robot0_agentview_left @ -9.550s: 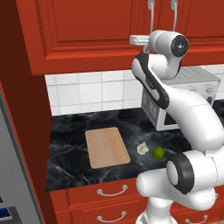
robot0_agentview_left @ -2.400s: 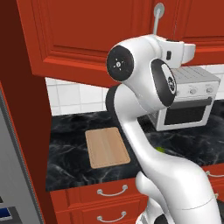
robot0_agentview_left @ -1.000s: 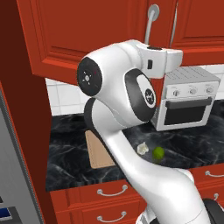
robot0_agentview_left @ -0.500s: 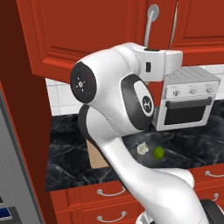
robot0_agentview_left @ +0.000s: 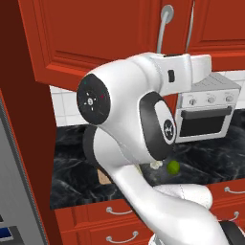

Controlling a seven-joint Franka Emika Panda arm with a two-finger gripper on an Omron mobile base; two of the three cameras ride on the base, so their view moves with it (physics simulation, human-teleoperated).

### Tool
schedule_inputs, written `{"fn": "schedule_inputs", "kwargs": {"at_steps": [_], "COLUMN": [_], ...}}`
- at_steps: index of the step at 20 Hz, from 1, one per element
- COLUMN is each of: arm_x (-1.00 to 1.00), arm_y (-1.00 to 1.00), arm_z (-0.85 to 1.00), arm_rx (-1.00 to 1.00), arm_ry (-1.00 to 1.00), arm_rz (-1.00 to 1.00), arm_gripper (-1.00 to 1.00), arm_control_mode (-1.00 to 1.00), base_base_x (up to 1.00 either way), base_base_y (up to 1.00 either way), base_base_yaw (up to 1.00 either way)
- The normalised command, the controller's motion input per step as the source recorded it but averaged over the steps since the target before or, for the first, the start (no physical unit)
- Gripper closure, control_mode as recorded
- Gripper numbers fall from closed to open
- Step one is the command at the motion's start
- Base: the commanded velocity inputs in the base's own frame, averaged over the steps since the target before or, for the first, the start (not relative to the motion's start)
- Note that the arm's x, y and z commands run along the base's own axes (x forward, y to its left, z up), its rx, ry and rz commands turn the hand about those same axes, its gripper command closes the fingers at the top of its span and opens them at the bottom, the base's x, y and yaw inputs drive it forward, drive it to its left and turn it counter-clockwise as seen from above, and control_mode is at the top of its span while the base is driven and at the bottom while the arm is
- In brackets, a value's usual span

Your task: Open the cabinet. Place the bowl and condiment on the counter. Then place the lime and garlic on the cutting board.

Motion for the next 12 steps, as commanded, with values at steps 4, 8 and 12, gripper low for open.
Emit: {"fn": "schedule_inputs", "kwargs": {"at_steps": [4,8,12], "arm_x": [-0.46,-0.43,-0.40], "arm_y": [-0.19,-0.45,-0.53], "arm_z": [-0.30,-0.35,-0.33], "arm_rx": [-0.10,0.03,0.13], "arm_ry": [0.16,0.06,0.12], "arm_rz": [0.03,0.04,0.03], "arm_gripper": [-1.00,-1.00,-1.00], "arm_control_mode": [-1.00,-1.00,-1.00], "base_base_x": [0.00,0.00,0.00], "base_base_y": [0.00,0.00,0.00], "base_base_yaw": [0.00,0.00,0.00]}}
